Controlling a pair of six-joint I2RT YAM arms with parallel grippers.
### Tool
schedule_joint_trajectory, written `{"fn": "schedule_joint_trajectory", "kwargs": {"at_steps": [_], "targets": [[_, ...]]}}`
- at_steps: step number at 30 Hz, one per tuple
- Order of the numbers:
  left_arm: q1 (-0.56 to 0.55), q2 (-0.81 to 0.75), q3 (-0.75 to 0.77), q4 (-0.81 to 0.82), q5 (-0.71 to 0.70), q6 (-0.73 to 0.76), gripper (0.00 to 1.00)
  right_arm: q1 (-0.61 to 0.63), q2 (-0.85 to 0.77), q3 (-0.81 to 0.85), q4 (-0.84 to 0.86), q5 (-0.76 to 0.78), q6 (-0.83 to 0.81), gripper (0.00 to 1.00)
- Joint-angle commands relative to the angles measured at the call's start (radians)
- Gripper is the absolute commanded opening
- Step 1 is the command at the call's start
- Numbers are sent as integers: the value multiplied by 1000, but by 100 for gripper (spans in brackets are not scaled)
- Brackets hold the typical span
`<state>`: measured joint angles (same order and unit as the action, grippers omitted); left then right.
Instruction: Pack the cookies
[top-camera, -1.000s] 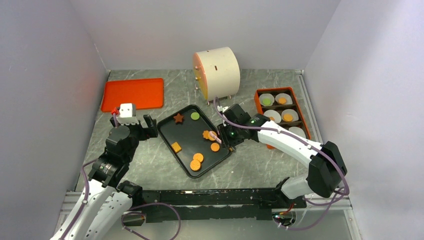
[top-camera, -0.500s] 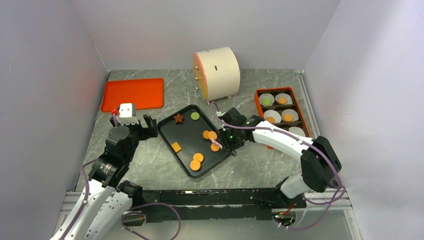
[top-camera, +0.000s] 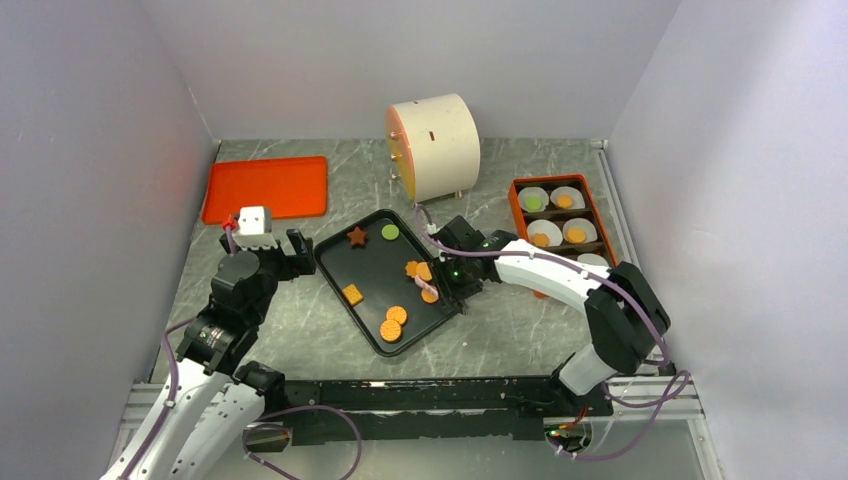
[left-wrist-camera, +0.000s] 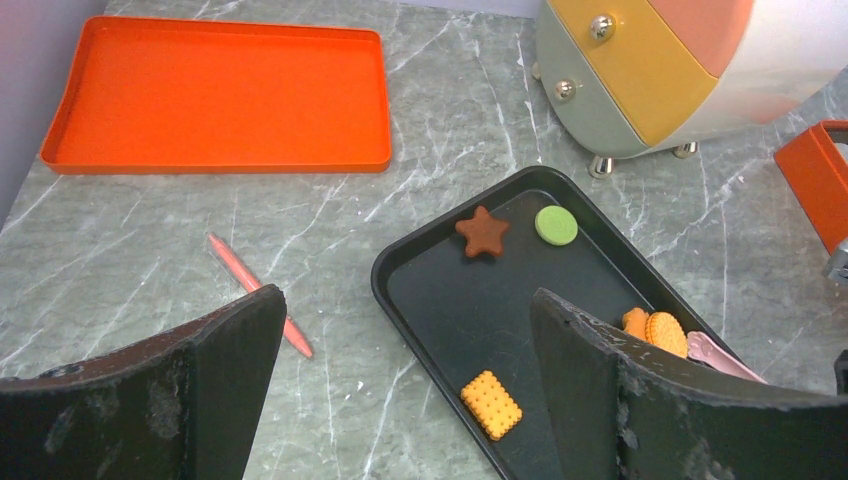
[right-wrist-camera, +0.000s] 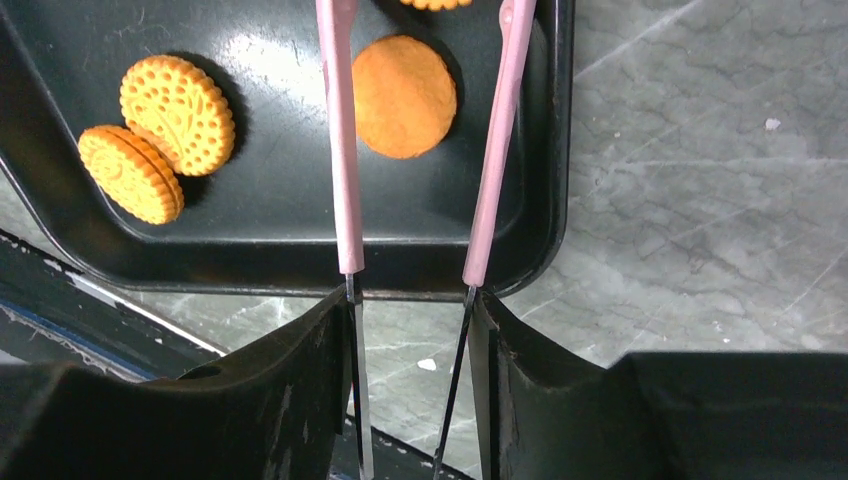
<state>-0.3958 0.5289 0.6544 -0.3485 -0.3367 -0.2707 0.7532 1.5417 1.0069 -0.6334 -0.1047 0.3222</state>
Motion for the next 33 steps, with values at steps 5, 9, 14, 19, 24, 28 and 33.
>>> {"fn": "schedule_joint_trajectory", "kwargs": {"at_steps": [5,9,14,19,24,28,33], "targets": [[5,-5,8,35,14,25,96,0,64,96,64,49,-12,46],[5,-6,8,35,17,25,96,1,87,115,66,53,-20,46],[5,-9,7,37,16,25,96,0,71,127,49,48,-30,40],[5,-10,7,37,19,25,96,0,25,140,23,21,-35,33],[5,-12,7,35,15,25,96,2,-19,146,-1,-12,-43,27],[5,-12,8,36,14,25,96,3,-36,149,-24,-18,-47,20],[5,-10,7,37,14,24,96,5,-66,162,-56,0,-49,19]]}}
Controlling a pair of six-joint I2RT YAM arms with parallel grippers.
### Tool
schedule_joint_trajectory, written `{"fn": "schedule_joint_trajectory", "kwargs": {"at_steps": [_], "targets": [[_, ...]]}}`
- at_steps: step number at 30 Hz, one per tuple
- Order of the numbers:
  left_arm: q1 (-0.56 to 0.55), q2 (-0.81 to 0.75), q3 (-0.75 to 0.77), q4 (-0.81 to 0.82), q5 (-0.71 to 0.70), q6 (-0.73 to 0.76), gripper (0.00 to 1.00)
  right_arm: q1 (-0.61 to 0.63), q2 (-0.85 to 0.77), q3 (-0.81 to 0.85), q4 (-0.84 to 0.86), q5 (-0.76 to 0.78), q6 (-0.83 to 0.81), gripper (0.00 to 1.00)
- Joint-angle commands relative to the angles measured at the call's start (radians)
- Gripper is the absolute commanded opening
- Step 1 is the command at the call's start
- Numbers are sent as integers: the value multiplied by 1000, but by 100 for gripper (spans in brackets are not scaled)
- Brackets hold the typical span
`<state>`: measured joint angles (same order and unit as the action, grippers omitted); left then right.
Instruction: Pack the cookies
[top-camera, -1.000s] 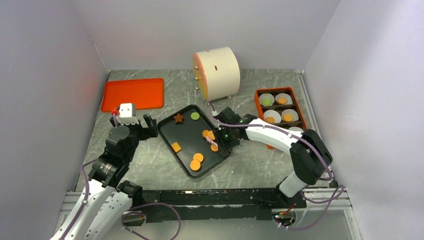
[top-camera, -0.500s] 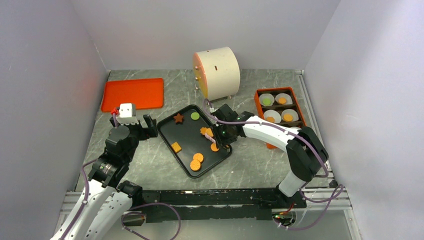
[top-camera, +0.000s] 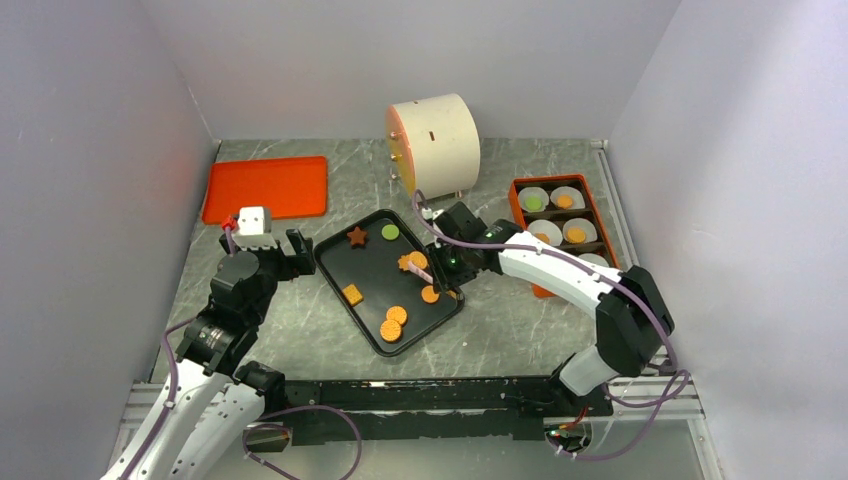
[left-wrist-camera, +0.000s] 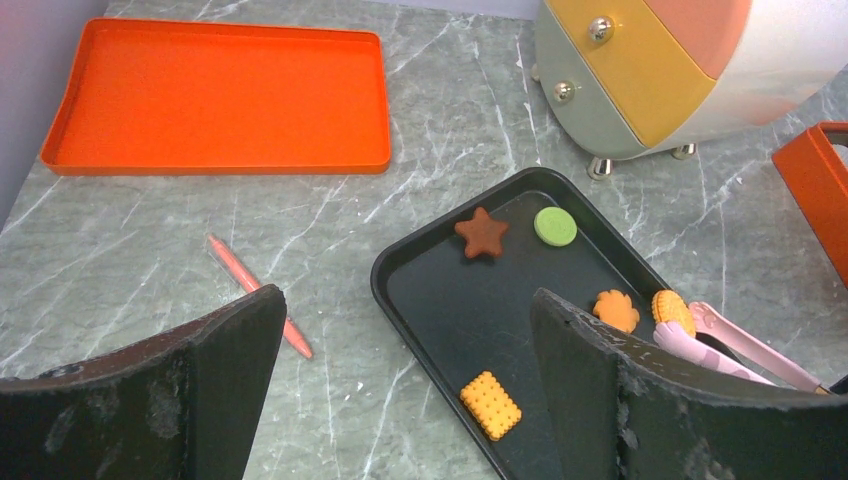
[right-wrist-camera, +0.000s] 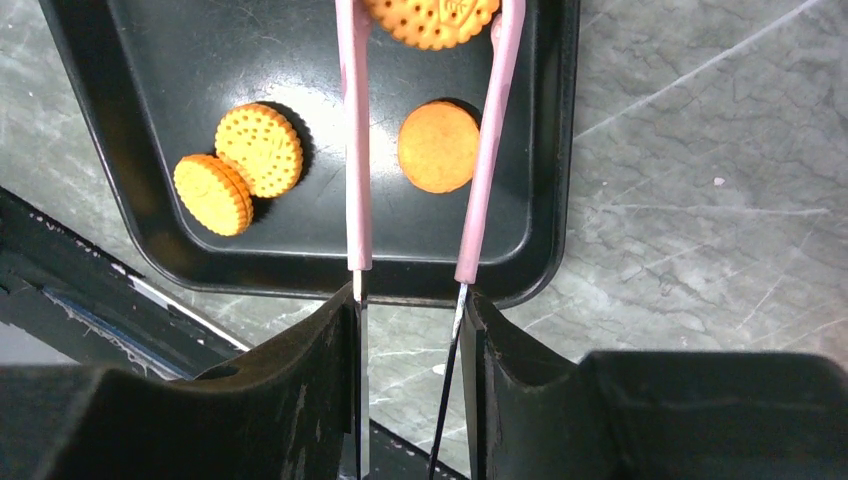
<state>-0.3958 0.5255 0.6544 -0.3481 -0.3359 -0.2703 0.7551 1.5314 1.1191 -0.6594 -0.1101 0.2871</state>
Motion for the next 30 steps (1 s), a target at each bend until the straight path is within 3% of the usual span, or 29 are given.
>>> {"fn": "schedule_joint_trajectory", "kwargs": {"at_steps": [1,11,20,30], "targets": [[5,-7,7,37,13,24,96,3,-62,57,-40,8,-14,19],[4,-20,7,34,6,25,96,-10,-121,95,-167,104,42,18],[-16,-39,5,34,-7,28,96,-106,-179,113,-285,172,100,17],[-62,-53,2,32,-31,30,96,-358,-282,73,-381,212,161,17]]}}
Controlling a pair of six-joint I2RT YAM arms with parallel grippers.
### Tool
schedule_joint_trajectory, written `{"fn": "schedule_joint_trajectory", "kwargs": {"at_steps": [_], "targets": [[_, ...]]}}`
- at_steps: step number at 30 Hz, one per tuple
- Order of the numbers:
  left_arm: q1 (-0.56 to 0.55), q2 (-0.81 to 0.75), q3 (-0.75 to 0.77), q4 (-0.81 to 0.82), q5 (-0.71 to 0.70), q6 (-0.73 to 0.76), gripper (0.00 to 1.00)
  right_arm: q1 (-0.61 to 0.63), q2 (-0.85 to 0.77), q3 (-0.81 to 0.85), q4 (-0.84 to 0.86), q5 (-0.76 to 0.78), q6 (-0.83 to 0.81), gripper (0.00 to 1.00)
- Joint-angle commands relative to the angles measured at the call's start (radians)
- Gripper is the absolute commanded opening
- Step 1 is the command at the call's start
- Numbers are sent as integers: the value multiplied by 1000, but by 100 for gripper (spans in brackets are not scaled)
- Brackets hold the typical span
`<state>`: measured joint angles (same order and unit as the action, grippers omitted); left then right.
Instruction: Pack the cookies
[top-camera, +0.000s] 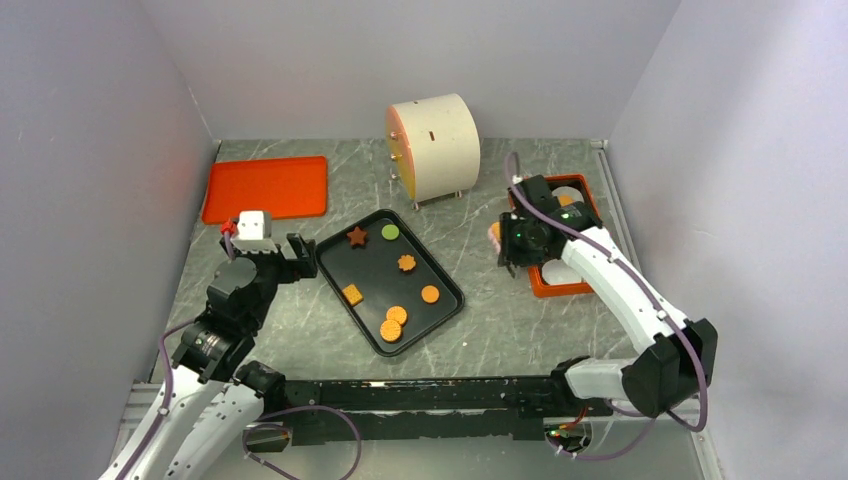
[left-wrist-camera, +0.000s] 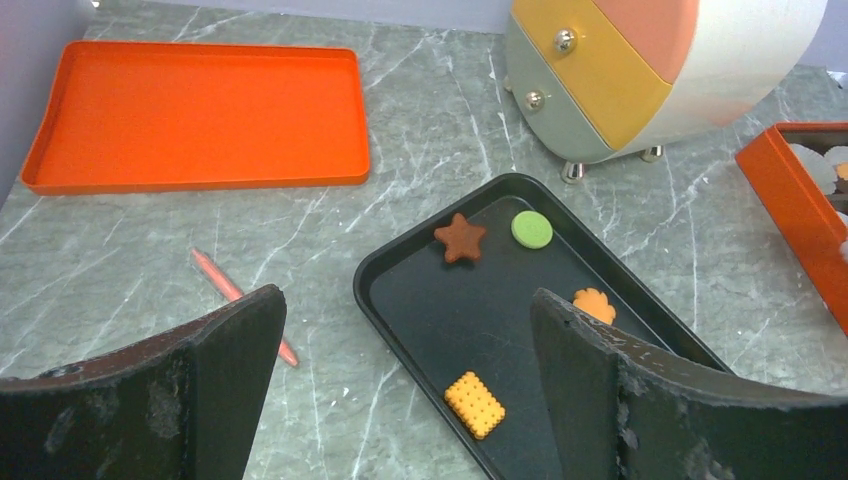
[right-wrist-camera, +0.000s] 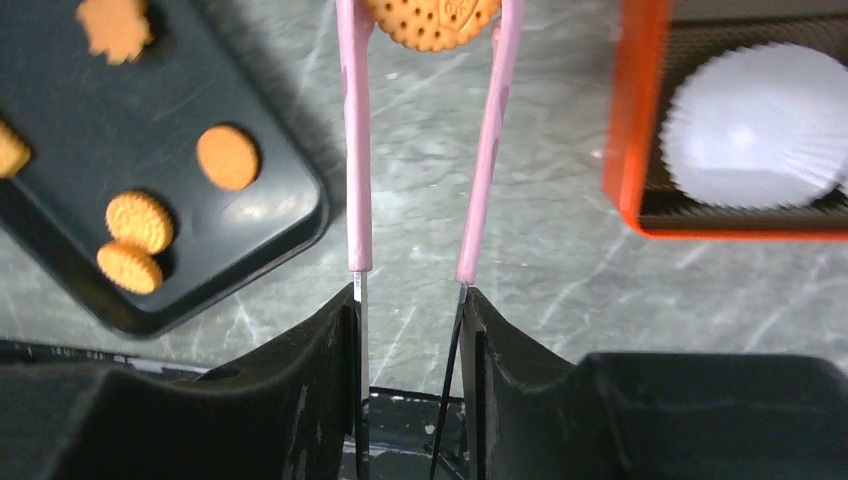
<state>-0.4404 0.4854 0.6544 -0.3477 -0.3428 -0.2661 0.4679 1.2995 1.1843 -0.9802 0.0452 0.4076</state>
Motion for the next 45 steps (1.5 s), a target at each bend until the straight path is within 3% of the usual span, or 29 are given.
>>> {"fn": "schedule_joint_trajectory", "kwargs": {"at_steps": [1,11,23,33,45], "targets": [[-23,-14,2,30,-26,27,96,-92,-52,8,-71,68,41,17],[-63,-27,-1,32,-50,33,96,-319,-70,-3,-86,112,3,16],[-94,-20,-8,41,-73,42,96,-603,-84,-126,6,110,-24,14],[-114,-12,-14,51,-91,53,96,-689,-11,-159,85,119,-1,15],[-136,-11,-19,61,-94,63,96,-704,35,-175,73,103,-7,28]]}}
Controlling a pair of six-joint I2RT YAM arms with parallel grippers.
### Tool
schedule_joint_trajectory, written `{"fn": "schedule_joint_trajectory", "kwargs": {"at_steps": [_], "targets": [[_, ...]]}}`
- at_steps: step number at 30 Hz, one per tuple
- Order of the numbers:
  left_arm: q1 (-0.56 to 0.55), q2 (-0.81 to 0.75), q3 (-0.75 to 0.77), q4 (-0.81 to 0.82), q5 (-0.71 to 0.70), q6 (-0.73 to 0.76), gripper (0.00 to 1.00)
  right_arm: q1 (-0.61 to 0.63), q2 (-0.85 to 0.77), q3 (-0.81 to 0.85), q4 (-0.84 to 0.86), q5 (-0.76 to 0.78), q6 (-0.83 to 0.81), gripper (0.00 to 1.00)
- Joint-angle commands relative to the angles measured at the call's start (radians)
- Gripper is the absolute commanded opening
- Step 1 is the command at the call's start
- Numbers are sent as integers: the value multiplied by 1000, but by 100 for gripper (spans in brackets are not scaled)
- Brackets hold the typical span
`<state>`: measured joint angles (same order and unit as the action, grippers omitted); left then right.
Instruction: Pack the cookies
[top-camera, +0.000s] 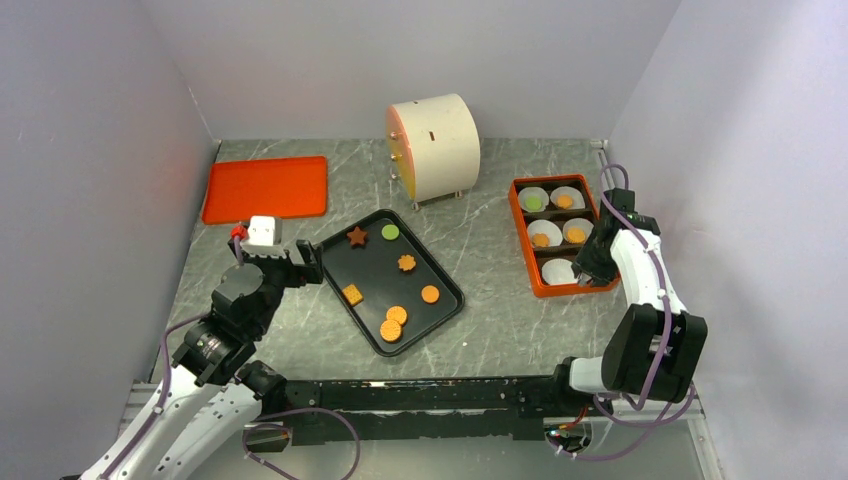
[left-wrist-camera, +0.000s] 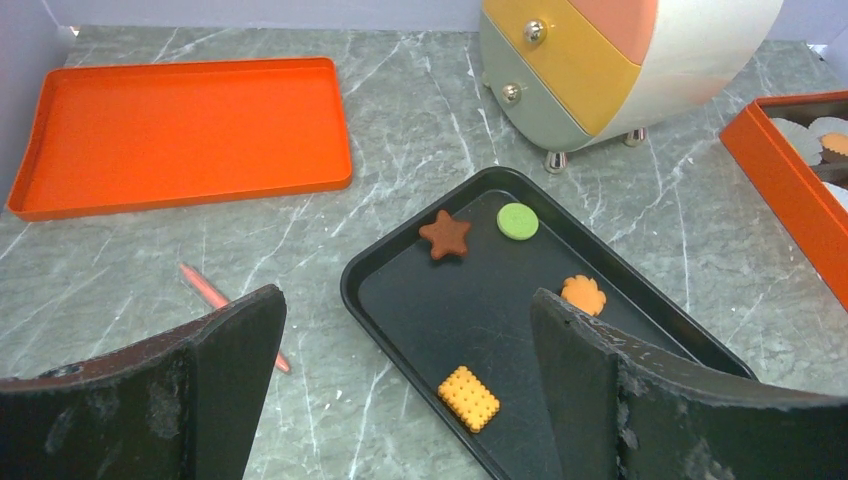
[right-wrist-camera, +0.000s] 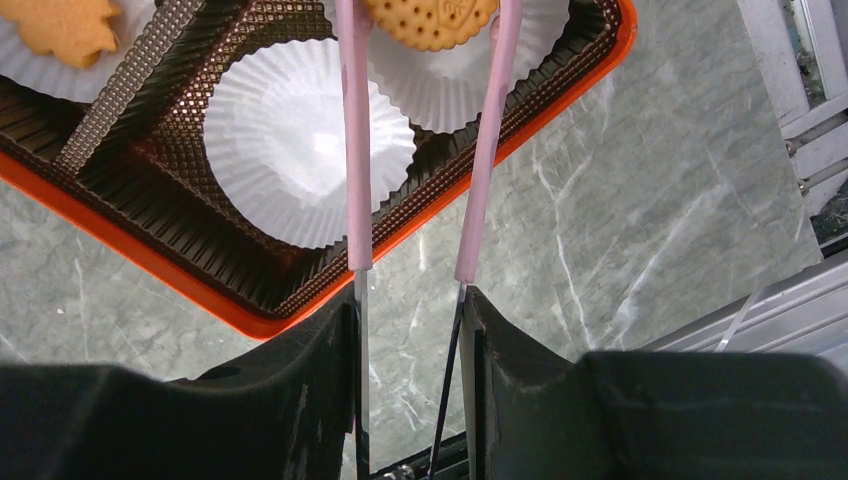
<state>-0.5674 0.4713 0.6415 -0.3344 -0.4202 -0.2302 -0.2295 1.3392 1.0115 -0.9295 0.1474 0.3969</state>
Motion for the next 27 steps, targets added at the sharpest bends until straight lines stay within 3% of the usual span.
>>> {"fn": "schedule_joint_trajectory", "kwargs": {"at_steps": [1,18,27], "targets": [[-9,4,-6,48,-17,27,96,-6,-3,-4,21,-2,5,29],[-9,3,-3,41,-16,26,96,-8,-27,-22,17,-9,-13,47],[-9,0,0,37,-22,24,96,-4,-62,7,7,-9,-26,47]]}}
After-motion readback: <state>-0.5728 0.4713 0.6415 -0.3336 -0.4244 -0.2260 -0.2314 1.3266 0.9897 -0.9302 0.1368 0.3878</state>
